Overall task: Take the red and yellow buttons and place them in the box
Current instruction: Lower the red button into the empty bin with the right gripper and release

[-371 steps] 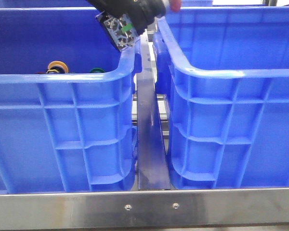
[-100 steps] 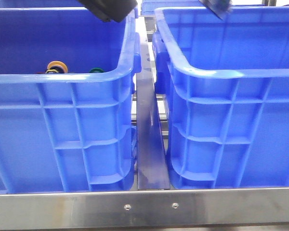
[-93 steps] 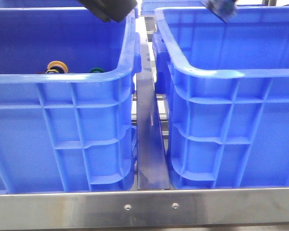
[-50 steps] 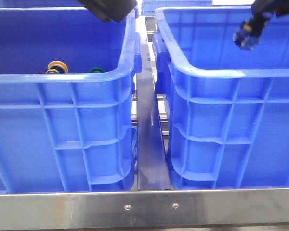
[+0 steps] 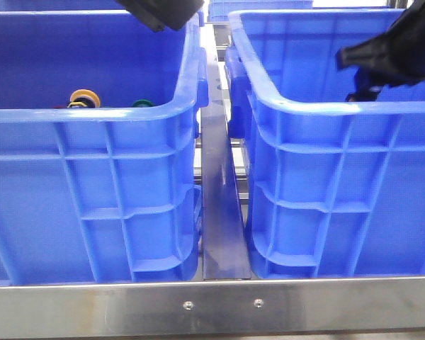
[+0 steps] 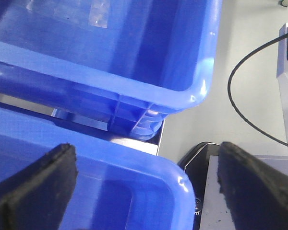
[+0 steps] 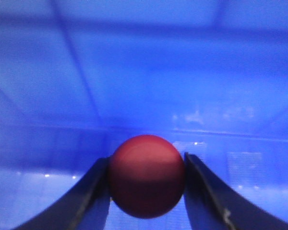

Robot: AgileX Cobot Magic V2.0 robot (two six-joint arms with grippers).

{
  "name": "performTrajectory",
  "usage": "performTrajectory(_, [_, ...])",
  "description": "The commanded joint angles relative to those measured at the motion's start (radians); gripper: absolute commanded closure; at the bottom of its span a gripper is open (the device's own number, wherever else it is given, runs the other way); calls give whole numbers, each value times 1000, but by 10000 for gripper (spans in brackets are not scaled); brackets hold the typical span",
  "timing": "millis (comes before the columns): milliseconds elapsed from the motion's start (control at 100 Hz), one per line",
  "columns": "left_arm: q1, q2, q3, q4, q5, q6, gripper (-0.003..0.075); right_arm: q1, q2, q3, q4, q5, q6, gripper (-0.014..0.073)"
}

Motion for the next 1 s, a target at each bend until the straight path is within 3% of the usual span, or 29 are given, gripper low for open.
performTrajectory(0, [-7, -38, -26, -56, -24, 2, 156, 9, -23, -28, -26, -84, -9, 391])
performTrajectory(180, [-7, -38, -26, -56, -24, 2, 156, 9, -21, -28, -26, -74, -9, 373])
performTrajectory(230, [-7, -38, -26, -56, -24, 2, 156, 9, -21, -28, -26, -74, -9, 322])
performTrajectory(340, [-7, -38, -26, -56, -24, 2, 156, 9, -21, -28, -25, -71, -9, 124])
performTrajectory(450, [-7, -38, -26, -56, -24, 2, 156, 9, -25, -28, -24, -72, -9, 34])
performTrajectory(990, [-7, -38, -26, -56, -18, 2, 156, 9, -388, 131, 29, 53, -9, 32])
